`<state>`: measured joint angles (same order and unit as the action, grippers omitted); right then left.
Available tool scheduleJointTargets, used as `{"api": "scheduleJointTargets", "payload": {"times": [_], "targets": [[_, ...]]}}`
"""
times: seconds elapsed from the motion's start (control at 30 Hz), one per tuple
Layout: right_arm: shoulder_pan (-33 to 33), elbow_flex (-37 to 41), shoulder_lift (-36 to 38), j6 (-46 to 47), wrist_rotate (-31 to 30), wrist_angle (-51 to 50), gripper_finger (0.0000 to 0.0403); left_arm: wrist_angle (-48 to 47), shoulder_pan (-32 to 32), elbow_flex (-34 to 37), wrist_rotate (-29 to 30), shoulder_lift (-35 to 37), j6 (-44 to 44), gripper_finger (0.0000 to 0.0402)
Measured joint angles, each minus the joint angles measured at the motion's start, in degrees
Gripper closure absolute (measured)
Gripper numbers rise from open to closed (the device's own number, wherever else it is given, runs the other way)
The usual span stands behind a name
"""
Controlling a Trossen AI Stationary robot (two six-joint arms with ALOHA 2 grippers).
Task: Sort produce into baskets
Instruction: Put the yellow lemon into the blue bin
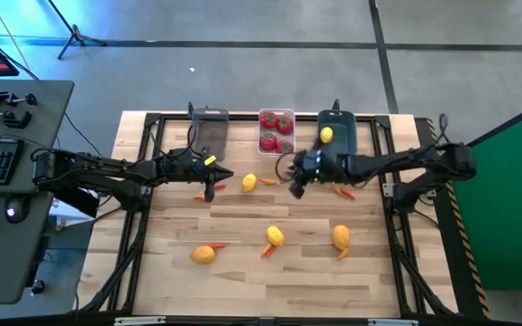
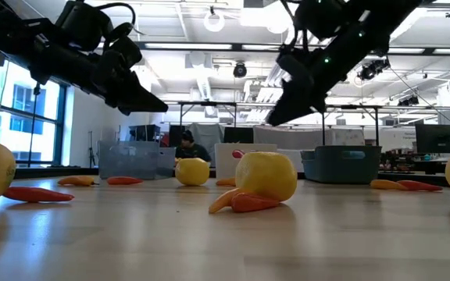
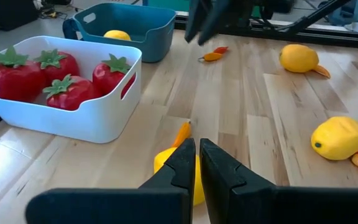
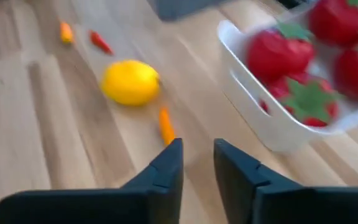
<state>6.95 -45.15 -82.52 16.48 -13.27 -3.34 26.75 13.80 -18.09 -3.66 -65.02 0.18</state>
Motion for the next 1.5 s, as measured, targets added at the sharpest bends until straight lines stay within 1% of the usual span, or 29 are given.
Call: {"api": "scheduleJointTargets", "payload": {"times": [0.1,0.23,0.33,0.4,0.47,0.57,0.63,0.73,0.87,1.0,1.17,1.27,1.47,1.5], "targets": [[-2.65,0.25,-3.74,0.27,-1.27,6.8,0.0286,-0.06,0.02,0.0,0.13,0.0,-0.09,0.0392],[-5.1,-3.01,-10.96,-0.38,-2.52,10.96,0.0212,-0.01,0.04,-0.01,0.16,0.0,-0.53,0.0392],[-6.25,-7.78,-17.05,-0.4,-5.24,11.01,0.015,-0.03,0.04,0.0,0.35,0.01,-0.62,0.0392],[-6.64,-11.23,-20.91,-0.52,-5.83,10.34,0.0115,-0.03,0.04,0.0,0.35,0.01,-1.06,0.0392],[-6.78,-15.01,-24.14,-1.6,-6.56,9.65,0.009,-0.06,0.04,0.0,0.35,0.01,-1.32,0.0392],[-6.73,-20.42,-27.77,-3.47,-9.37,6.18,0.007,-0.05,0.04,-0.01,0.37,-0.01,-1.46,0.0392],[-6.3,-23.11,-29.65,-4.82,-9.92,4.37,0.0065,-0.05,0.04,0.0,0.37,-0.01,-1.48,0.0392],[-5.39,-26.0,-31.76,-6.29,-8.13,4.46,0.0064,-0.03,0.04,0.0,0.35,0.01,-1.47,0.0392],[-3.82,-28.0,-34.3,-6.48,-7.18,4.32,0.0063,-0.03,0.04,0.0,0.88,-0.01,-1.47,0.0392],[-2.35,-28.32,-36.08,-6.18,-1.24,5.17,0.0063,-0.05,0.04,0.0,1.37,0.01,-1.48,0.0392],[-1.73,-28.32,-37.67,-5.88,2.44,4.88,0.0071,-0.06,0.04,-0.02,1.4,-0.01,-1.17,0.0392],[-1.69,-28.32,-38.01,-4.55,2.6,3.64,0.0088,-0.06,0.04,0.0,1.4,0.01,-1.15,0.0392],[-1.69,-28.32,-38.02,-4.95,2.59,2.83,0.0156,-0.06,0.04,-0.02,1.4,0.0,-1.11,0.0392],[-1.69,-28.32,-38.0,-4.95,2.58,2.54,0.0162,-0.08,0.04,0.0,1.4,-0.01,-1.11,0.0392]]}}
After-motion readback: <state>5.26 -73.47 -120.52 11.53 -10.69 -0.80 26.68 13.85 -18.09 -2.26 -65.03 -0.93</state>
